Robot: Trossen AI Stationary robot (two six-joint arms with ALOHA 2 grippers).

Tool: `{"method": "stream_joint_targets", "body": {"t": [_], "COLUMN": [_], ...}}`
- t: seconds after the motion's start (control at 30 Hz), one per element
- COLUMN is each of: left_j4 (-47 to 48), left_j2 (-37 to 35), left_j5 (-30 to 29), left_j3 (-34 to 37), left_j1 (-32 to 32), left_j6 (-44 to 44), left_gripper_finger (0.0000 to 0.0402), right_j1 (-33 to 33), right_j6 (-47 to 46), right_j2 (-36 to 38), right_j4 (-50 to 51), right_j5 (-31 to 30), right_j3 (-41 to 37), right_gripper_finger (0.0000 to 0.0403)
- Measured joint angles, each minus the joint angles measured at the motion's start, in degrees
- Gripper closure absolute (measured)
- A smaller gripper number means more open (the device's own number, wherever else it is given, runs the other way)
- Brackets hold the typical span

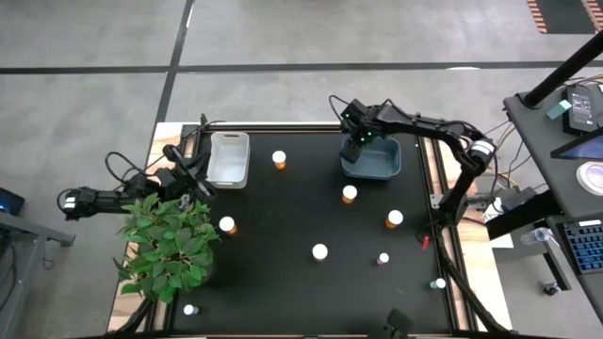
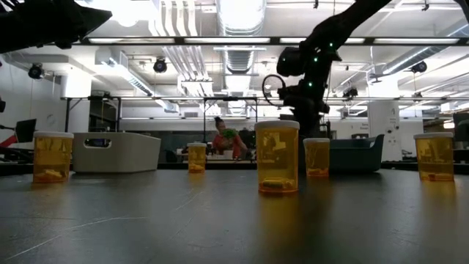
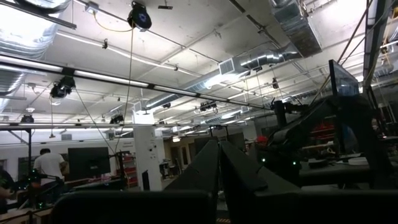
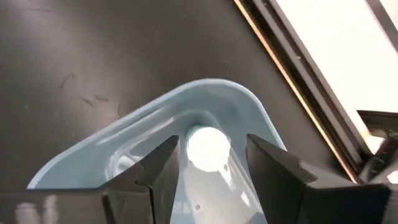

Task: Pick and place medicine bottles into bin by pill shape (circle, oval)
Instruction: Put the big orange pill bottle into the white bin

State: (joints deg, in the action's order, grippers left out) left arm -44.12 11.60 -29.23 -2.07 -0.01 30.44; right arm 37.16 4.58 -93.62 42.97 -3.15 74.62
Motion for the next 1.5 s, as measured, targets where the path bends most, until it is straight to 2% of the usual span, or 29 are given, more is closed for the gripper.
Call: {"method": "stream_joint_targets", "body": {"t": [0.33, 0.53, 0.9, 1.2, 1.37, 1.5], "left_j4": [0.0, 0.0, 3.1, 2.7, 0.8, -5.2], "left_j2": [0.0, 0.1, 4.4, 11.3, 15.8, 19.2], "left_j5": [0.0, 0.0, 0.1, 0.3, 0.3, 0.3], "left_j3": [0.0, 0.0, 0.1, 0.1, 0.1, 0.1], "left_j1": [0.0, 0.0, 0.0, 0.0, 0.0, 0.0], "left_j6": [-0.1, -1.1, -18.3, -34.3, -40.2, -42.2], "left_gripper_finger": [0.0402, 0.0402, 0.0402, 0.0402, 0.0402, 0.0402], "right_j1": [-4.4, -10.8, -19.0, -22.3, -23.2, -23.3], "right_j6": [-2.4, -2.5, 1.9, 5.8, 8.5, 10.9], "right_j2": [10.2, 18.9, 37.9, 49.9, 54.5, 57.9], "right_j4": [2.4, -6.3, -26.1, -34.9, -39.9, -45.4], "right_j5": [0.0, 0.0, 0.2, 0.7, 6.2, 10.4], "right_j3": [-1.2, -8.7, -28.9, -38.0, -41.2, -44.1], "right_gripper_finger": [0.0229, 0.0232, 0.0234, 0.0234, 0.0234, 0.0234]}}
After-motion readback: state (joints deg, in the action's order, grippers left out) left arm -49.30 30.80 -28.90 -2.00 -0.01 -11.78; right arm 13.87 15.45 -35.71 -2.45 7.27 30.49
